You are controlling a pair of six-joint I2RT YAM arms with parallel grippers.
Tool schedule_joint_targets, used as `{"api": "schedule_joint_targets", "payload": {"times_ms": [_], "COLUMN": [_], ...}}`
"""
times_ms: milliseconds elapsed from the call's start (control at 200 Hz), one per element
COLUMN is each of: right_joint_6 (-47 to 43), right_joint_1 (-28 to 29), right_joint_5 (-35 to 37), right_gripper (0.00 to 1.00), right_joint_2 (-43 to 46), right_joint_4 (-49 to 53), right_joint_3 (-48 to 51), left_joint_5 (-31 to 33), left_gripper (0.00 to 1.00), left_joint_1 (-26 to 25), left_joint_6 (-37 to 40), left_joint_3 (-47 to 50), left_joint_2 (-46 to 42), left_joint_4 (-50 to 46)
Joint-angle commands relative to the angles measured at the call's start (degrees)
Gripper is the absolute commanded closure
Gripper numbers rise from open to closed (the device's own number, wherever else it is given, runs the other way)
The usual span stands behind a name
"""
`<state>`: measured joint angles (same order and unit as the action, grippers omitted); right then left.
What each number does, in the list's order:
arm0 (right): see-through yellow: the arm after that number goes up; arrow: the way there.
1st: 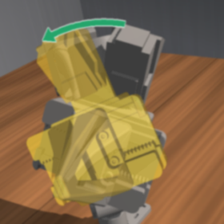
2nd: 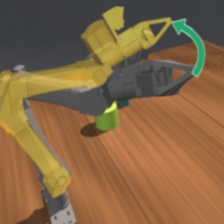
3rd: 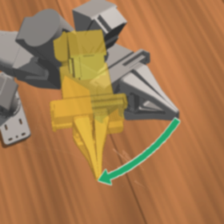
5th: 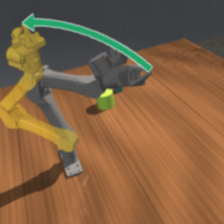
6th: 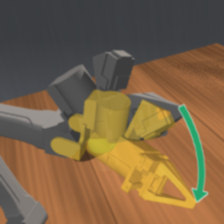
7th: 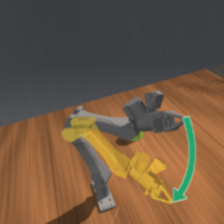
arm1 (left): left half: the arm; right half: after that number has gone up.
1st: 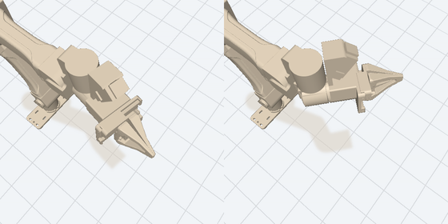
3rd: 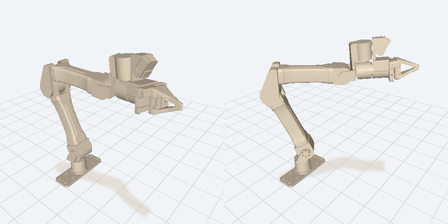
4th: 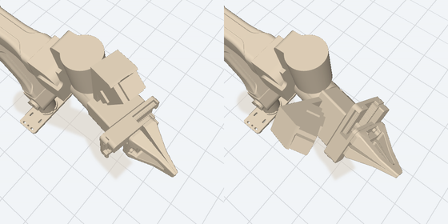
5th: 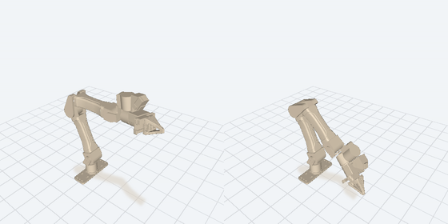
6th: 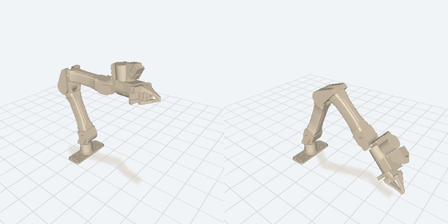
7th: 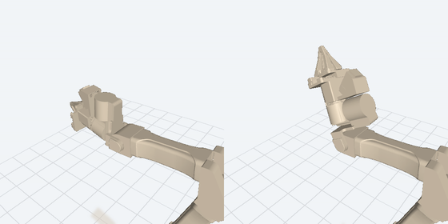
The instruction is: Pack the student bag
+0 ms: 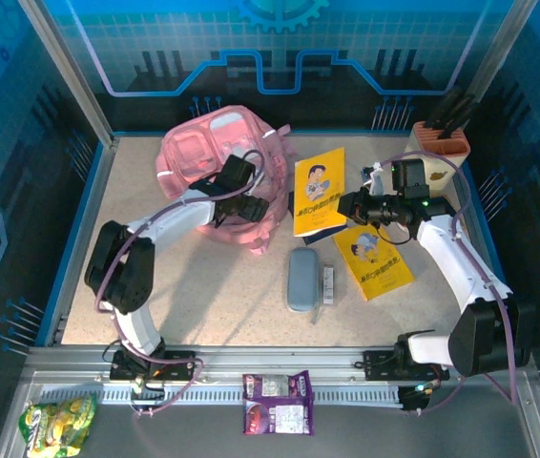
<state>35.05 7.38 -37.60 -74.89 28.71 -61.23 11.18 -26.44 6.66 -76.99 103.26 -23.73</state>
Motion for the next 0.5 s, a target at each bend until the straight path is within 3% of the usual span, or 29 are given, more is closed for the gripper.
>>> {"api": "schedule_joint_targets", "payload": {"times_ms": [0,305,495], "right_joint_6": [-0.7,0.3,0.9], "right_joint_1": [-0.5,-0.2,0.1], "right_joint_5": [-1.4,-1.9,-1.9], "right_gripper": [1.0,1.0,1.0], "right_joint_2": [-0.1,-2.0,-3.0], "right_joint_4": [-1.2,-2.4,-3.4], "right_joint_3": [-2.7,-2.5,-2.4], "left_joint_5": [2.5,2.6,2.0], "left_gripper": [0.15,0.12,0.22], "left_joint_1": [-0.3,2.8,3.8], "left_joint_6": [7.8,9.7,10.7], "left_joint_3": [-3.9,-7.3,-9.5], "left_joint_2": [4.2,12.0,14.8], "left_joint_4": [-3.0,-3.2,-3.7]}}
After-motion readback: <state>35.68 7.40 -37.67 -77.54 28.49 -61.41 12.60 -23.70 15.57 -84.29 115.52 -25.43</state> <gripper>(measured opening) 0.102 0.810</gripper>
